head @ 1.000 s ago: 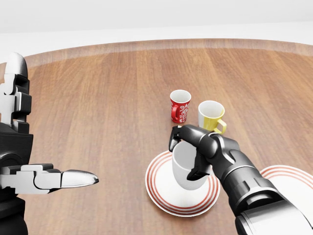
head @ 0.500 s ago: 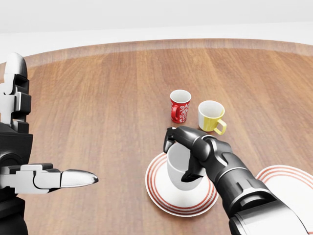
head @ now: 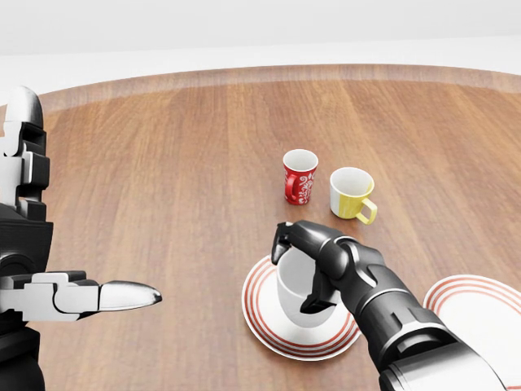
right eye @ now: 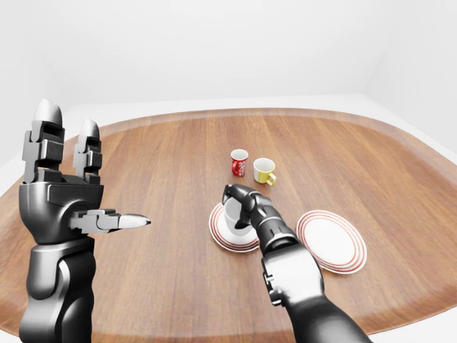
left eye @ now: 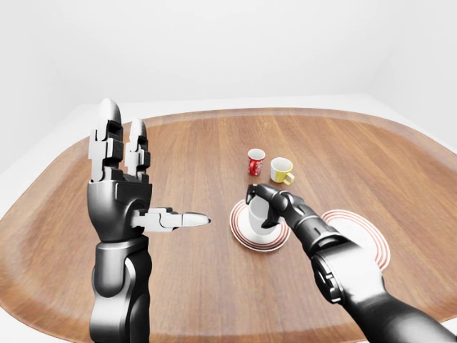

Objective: Put the white mug on the left plate.

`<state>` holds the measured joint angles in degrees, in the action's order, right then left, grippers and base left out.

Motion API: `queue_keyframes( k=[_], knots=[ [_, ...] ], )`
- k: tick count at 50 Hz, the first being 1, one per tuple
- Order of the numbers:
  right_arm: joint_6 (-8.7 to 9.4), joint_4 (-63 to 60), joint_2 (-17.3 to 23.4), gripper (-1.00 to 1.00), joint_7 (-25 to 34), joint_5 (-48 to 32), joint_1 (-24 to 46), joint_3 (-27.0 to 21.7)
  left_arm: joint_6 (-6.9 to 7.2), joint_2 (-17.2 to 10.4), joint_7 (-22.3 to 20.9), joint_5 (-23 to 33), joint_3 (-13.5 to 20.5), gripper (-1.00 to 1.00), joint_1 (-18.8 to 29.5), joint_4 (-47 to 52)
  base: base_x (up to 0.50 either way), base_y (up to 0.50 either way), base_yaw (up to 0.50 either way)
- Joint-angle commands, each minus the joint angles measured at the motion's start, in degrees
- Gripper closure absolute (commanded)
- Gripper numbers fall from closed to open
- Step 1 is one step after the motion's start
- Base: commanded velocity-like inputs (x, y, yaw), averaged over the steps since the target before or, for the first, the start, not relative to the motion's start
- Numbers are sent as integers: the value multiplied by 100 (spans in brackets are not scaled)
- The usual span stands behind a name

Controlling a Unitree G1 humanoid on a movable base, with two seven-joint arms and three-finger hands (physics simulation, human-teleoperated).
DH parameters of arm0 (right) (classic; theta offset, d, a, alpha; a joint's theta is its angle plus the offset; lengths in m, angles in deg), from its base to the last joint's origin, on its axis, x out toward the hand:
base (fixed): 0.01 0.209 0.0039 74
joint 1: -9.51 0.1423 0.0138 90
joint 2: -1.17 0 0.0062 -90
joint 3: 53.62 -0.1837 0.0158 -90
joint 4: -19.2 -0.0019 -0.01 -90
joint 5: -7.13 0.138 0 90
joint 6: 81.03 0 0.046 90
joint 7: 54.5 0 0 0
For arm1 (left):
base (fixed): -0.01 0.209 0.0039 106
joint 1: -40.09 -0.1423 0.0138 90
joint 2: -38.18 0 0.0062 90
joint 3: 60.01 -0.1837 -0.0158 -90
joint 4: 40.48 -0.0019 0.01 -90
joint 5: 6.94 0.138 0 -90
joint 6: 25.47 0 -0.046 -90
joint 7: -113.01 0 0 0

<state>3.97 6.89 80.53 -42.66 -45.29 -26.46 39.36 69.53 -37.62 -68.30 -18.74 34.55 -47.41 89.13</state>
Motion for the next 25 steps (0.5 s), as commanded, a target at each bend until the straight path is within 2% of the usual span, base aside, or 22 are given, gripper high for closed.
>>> queue_keyframes(
  k=[1, 18, 19, 20, 25],
  knots=[
    [0, 5, 14, 100, -122, -104, -144, -52, 0, -4, 0, -8, 8, -100, -3, -3, 0, 0, 0],
    [0, 11, 69, 100, -206, -72, -264, -70, 0, -9, -7, -18, 25, -100, 0, 3, 0, 0, 0],
    [0, 8, 70, 66, -211, -70, -256, -71, 0, -12, -11, -15, 26, -100, 0, -10, 0, 0, 0],
    [0, 8, 79, -100, -200, -98, -247, -46, 0, -12, -10, -12, 27, -100, 3, -19, 0, 0, 0],
    [0, 8, 108, -100, 48, -80, -255, -56, 0, -12, -7, -11, 30, -100, 8, -20, 0, 0, 0]
  ],
)
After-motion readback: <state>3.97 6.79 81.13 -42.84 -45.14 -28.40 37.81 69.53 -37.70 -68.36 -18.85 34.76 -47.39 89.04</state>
